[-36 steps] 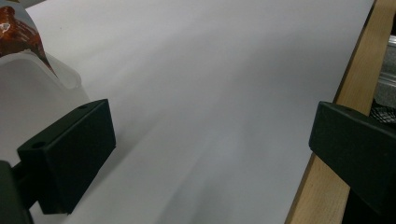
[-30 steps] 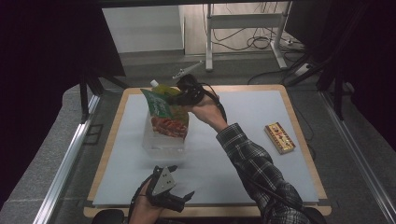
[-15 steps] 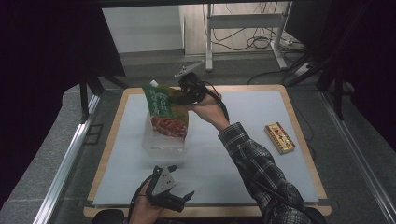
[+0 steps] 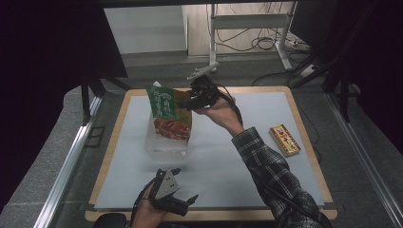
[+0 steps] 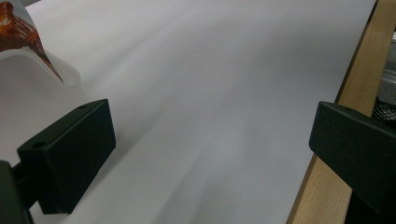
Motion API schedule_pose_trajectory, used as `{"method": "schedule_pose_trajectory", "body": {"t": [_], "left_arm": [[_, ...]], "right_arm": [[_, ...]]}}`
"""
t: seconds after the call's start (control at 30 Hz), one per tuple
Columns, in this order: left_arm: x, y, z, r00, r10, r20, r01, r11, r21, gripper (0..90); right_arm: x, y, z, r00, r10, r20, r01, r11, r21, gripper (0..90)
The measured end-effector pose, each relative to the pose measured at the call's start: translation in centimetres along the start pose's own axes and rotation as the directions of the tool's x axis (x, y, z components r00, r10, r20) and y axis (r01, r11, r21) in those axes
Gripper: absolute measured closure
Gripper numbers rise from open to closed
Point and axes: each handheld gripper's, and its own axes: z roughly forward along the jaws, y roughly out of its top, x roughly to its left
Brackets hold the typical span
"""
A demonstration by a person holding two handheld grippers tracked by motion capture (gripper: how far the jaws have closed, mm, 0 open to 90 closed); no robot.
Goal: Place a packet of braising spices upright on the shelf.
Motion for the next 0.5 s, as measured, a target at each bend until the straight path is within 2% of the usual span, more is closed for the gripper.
{"method": "schedule_pose_trajectory", "body": {"t": [0.17,0.5], "left_arm": [[0.0,0.0,0.0,1.0,-0.002,-0.001,0.002,1.0,0.001,0.0],[0.0,0.0,0.0,1.0,-0.005,-0.002,0.005,1.0,0.002,0.0]], "right_arm": [[0.0,-0.5,-0.7,1.0,0.007,0.0,-0.007,1.0,-0.004,37.5],[0.5,-1.5,-1.5,0.9998,-0.015,0.014,0.015,1.0,0.004,31.0]]}}
